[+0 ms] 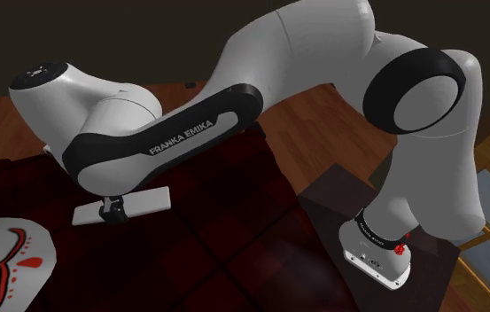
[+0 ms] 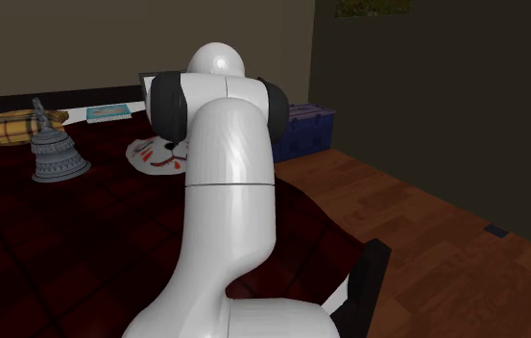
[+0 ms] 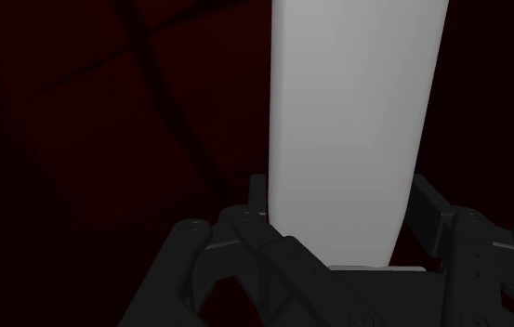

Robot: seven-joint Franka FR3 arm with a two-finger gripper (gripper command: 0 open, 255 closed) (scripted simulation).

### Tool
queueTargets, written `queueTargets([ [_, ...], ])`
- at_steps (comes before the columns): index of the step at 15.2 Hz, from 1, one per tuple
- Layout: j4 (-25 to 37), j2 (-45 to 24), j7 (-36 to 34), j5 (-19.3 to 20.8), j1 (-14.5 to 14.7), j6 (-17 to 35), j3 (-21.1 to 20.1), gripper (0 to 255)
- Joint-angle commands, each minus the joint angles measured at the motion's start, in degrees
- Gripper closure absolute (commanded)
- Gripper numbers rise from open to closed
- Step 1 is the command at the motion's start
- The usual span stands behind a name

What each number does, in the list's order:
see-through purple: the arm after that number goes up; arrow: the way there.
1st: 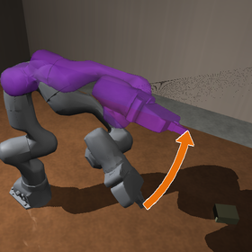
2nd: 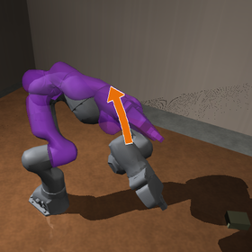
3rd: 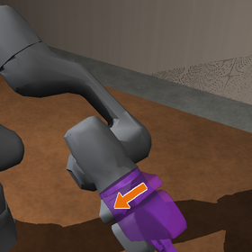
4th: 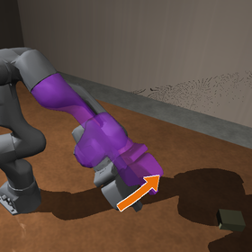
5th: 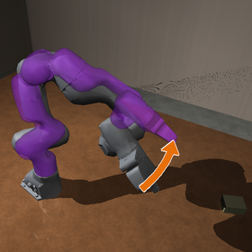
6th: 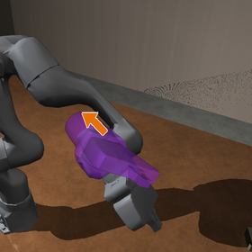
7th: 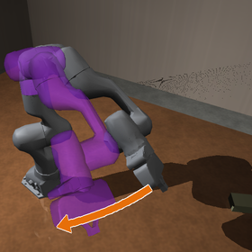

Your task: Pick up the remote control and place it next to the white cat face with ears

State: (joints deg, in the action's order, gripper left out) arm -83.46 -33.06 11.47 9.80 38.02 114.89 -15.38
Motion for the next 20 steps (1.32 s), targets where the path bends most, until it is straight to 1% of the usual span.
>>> queueTargets([
  [1,-0.70,-0.48,-0.04,0.16,-0.05,1.22,0.11,255],
  [2,-1.09,-0.83,-0.11,0.26,-0.03,1.93,0.18,255],
  [10,-1.09,-0.83,-0.11,0.26,-0.03,1.93,0.18,255],
  [11,-1.10,-0.82,-0.11,0.26,-0.03,1.93,0.17,0],
  [16,-1.10,-0.82,-0.11,0.26,-0.03,1.93,0.17,0],
  [20,2.74,1.44,0.41,-0.49,-0.02,-4.09,-0.28,0],
])
